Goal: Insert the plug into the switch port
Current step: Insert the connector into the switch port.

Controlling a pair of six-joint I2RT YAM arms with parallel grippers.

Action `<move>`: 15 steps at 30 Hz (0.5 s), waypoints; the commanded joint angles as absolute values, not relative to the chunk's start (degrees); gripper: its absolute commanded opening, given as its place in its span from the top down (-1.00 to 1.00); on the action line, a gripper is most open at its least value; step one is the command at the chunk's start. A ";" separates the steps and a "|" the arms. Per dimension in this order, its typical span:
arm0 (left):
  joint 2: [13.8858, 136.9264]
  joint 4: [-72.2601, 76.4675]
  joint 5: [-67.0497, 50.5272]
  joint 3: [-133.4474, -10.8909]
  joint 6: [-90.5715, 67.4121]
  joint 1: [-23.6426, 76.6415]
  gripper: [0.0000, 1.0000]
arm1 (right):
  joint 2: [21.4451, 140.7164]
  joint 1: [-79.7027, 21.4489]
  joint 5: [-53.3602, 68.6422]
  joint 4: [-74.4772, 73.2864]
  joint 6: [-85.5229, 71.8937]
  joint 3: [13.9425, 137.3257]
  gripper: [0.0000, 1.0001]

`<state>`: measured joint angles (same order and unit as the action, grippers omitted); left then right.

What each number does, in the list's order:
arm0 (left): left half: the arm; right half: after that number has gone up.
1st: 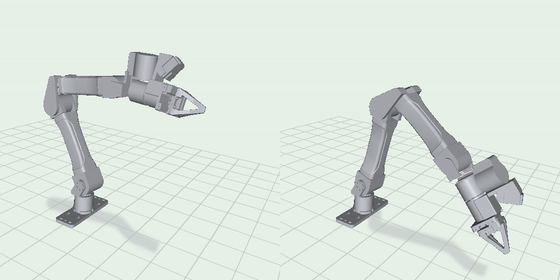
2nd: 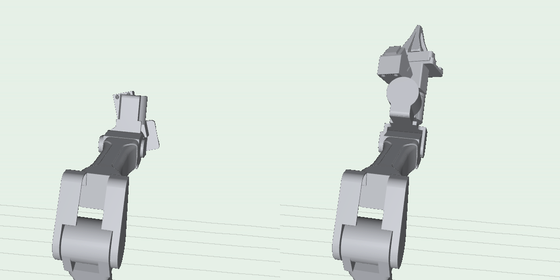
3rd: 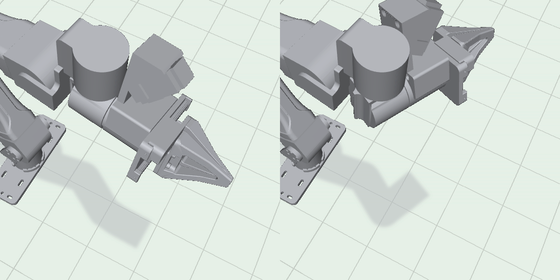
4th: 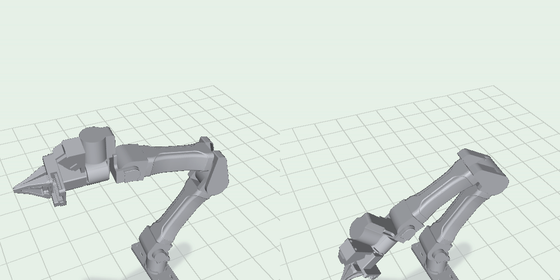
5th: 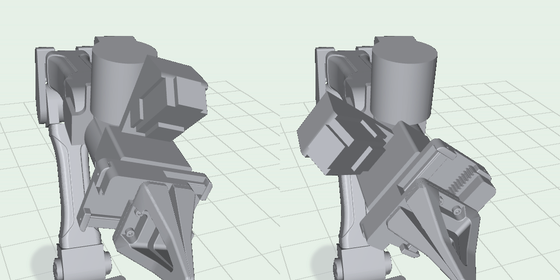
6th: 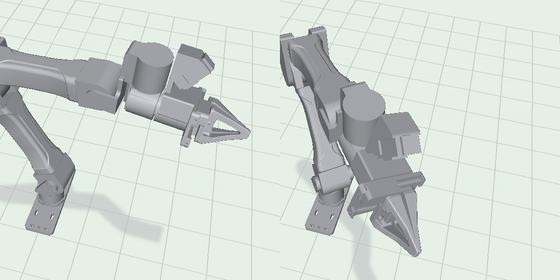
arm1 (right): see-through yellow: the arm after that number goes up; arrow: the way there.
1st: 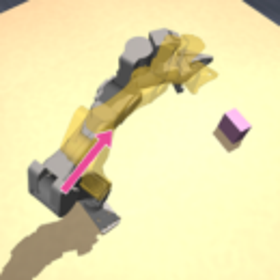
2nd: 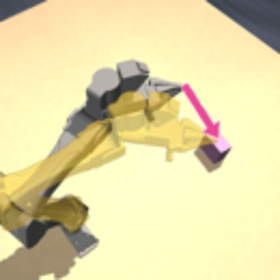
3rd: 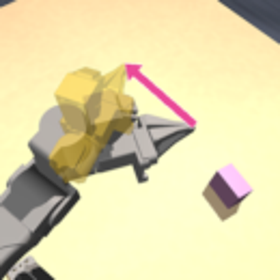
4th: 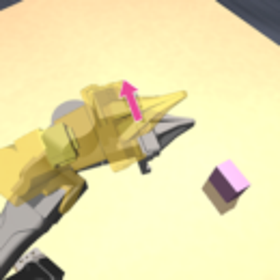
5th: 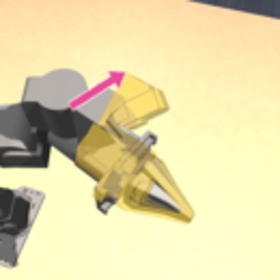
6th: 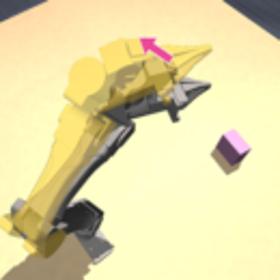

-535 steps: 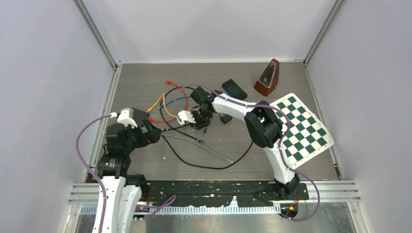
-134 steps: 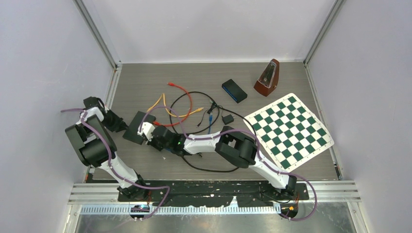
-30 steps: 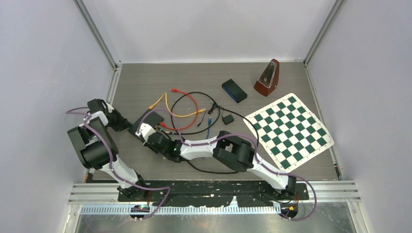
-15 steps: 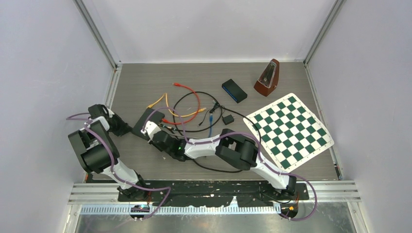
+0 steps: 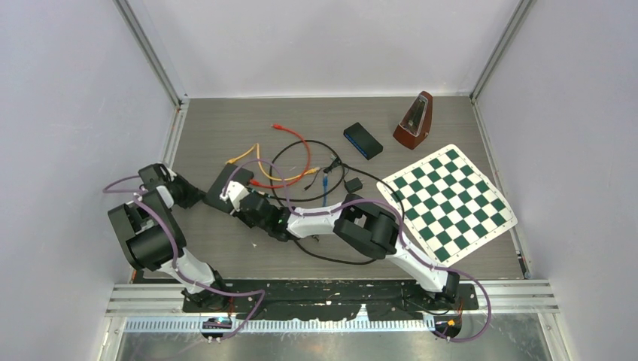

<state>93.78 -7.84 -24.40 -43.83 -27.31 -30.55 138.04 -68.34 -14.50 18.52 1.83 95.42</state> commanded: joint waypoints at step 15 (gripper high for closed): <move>91.85 -30.70 -39.16 -40.09 -26.16 -25.87 1.00 | 142.15 -65.65 -6.57 31.08 4.03 102.18 0.90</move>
<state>92.60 -3.66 -26.39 -44.16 -27.83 -29.58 140.84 -66.74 -10.07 19.84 3.38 99.13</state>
